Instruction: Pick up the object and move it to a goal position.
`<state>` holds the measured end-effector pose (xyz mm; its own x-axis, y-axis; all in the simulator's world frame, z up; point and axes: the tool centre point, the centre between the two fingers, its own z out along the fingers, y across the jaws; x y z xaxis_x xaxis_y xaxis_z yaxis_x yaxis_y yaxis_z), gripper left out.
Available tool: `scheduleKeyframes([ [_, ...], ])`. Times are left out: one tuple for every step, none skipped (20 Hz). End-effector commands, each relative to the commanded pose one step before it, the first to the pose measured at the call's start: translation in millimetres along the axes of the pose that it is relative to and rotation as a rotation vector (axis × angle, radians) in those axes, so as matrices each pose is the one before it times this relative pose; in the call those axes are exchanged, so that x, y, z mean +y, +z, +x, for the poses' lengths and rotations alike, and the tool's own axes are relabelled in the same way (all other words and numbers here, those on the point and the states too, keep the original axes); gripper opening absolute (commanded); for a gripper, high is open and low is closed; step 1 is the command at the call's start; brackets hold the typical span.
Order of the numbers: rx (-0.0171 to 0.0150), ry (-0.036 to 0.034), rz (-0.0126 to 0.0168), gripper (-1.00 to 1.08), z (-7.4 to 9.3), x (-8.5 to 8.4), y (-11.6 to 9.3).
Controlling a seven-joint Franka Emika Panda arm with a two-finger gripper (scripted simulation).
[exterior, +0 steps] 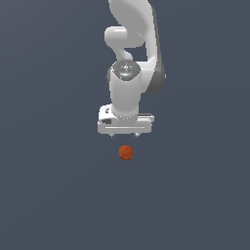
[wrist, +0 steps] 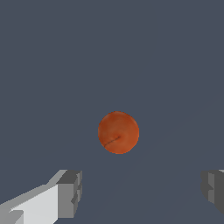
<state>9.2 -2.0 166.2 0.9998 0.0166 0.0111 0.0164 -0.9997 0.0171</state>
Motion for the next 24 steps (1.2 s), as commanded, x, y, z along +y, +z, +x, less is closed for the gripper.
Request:
scheduleKeyframes([
  [0.00000, 0.00000, 0.00000, 1.00, 0.00, 0.01, 0.00],
  [0.00056, -0.00038, 0.00013, 1.00, 0.17, -0.02, -0.27],
  [0.00148, -0.00099, 0.00040, 1.00, 0.53, 0.04, -0.69],
  [0.00257, -0.00171, 0.00069, 1.00, 0.85, 0.01, -1.22],
  [0.00358, -0.00241, 0.00096, 1.00, 1.18, 0.01, -1.70],
  [0.00446, -0.00303, 0.00118, 1.00, 1.51, 0.04, -2.10],
  [0.00527, -0.00364, 0.00138, 1.00, 1.76, 0.03, -2.48],
  [0.00458, -0.00324, 0.00119, 1.00, 1.54, 0.03, -2.14],
  [0.00350, -0.00255, 0.00089, 1.00, 1.17, 0.02, -1.63],
  [0.00240, -0.00184, 0.00061, 1.00, 0.81, 0.02, -1.11],
  [0.00127, -0.00107, 0.00032, 1.00, 0.46, 0.04, -0.57],
  [0.00000, 0.00000, 0.00000, 1.00, 0.15, 0.23, 0.06],
  [0.00000, 0.00000, 0.00000, 1.00, -0.29, -0.26, -0.10],
  [-0.00120, 0.00115, -0.00030, 1.00, -0.27, 0.02, 0.58],
  [0.00000, 0.00000, 0.00000, 1.00, -0.10, -0.24, -0.05],
  [-0.00022, -0.00065, -0.00006, 1.00, 0.05, 0.13, 0.20],
  [0.00005, -0.00218, -0.00001, 1.00, 0.05, 0.05, 0.13],
  [-0.00008, -0.00365, -0.00006, 1.00, 0.07, 0.03, 0.31],
  [-0.00021, -0.00516, -0.00011, 1.00, 0.06, 0.00, 0.48],
  [-0.00035, -0.00665, -0.00016, 1.00, 0.05, -0.04, 0.66],
  [-0.00047, -0.00807, -0.00019, 1.00, 0.05, -0.02, 0.83],
  [-0.00059, -0.00952, -0.00022, 1.00, 0.05, -0.03, 0.99],
  [-0.00069, -0.01089, -0.00024, 1.00, 0.05, -0.03, 1.14],
  [-0.00077, -0.01212, -0.00024, 1.00, 0.05, -0.03, 1.27],
])
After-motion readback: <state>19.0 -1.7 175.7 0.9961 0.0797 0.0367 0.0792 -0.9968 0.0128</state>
